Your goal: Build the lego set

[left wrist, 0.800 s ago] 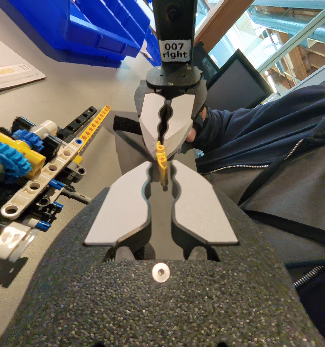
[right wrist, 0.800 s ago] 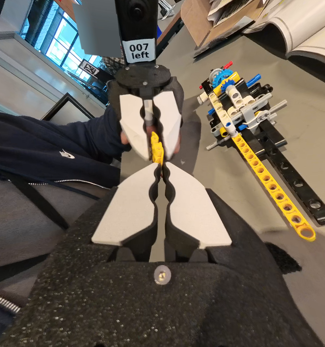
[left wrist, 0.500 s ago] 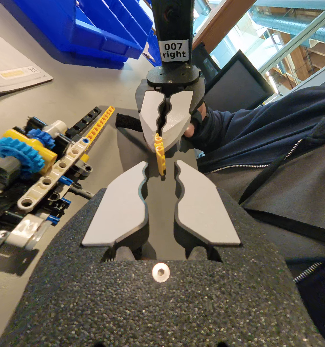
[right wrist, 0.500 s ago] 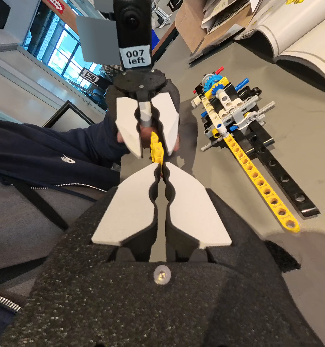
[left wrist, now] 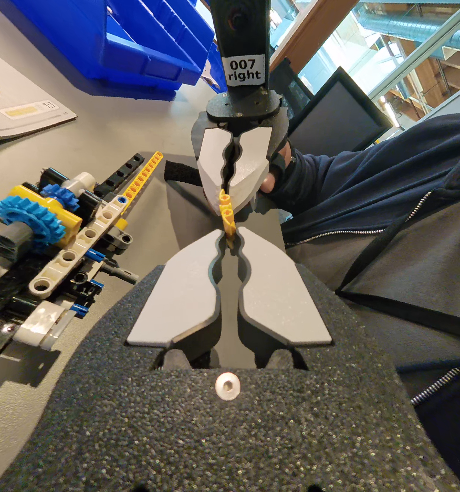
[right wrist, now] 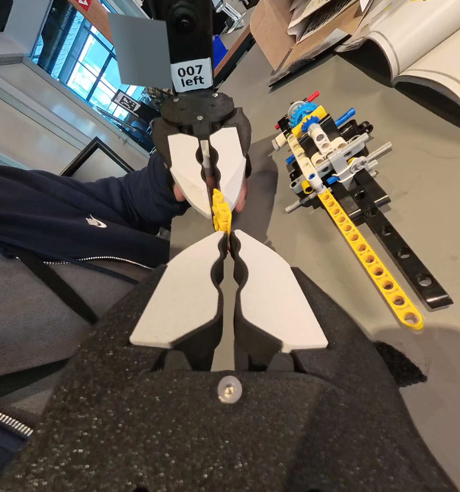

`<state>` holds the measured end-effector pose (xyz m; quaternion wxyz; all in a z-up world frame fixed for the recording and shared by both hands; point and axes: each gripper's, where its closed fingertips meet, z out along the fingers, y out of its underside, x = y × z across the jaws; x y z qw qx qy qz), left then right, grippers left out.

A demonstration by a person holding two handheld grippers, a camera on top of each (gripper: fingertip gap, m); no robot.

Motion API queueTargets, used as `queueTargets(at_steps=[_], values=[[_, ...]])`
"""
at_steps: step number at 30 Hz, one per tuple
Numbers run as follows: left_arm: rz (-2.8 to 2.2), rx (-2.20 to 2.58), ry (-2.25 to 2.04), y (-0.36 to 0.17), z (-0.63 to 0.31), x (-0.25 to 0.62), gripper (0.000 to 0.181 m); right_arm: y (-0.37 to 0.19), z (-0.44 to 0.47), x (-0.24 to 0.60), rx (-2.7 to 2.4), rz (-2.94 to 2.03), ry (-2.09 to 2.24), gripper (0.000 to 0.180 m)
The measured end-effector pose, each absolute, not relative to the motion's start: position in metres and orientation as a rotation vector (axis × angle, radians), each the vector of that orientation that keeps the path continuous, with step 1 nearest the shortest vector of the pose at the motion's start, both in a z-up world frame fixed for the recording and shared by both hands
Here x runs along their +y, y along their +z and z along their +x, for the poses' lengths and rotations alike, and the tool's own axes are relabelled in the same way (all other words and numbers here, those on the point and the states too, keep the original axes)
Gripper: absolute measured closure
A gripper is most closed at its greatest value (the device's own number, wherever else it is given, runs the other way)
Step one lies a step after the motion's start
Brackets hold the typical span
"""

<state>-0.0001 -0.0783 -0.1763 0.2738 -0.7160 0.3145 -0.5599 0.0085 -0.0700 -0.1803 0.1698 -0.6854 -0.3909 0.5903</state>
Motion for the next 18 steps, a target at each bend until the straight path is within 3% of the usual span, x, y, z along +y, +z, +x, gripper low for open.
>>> queueTargets(at_steps=[18], values=[[-1.961, 0.9, -1.506, -0.1819, 0.0024, -0.0845, 0.175, -0.1832, 0.009, -0.0728, -1.164, -1.958, 1.651, 0.178]])
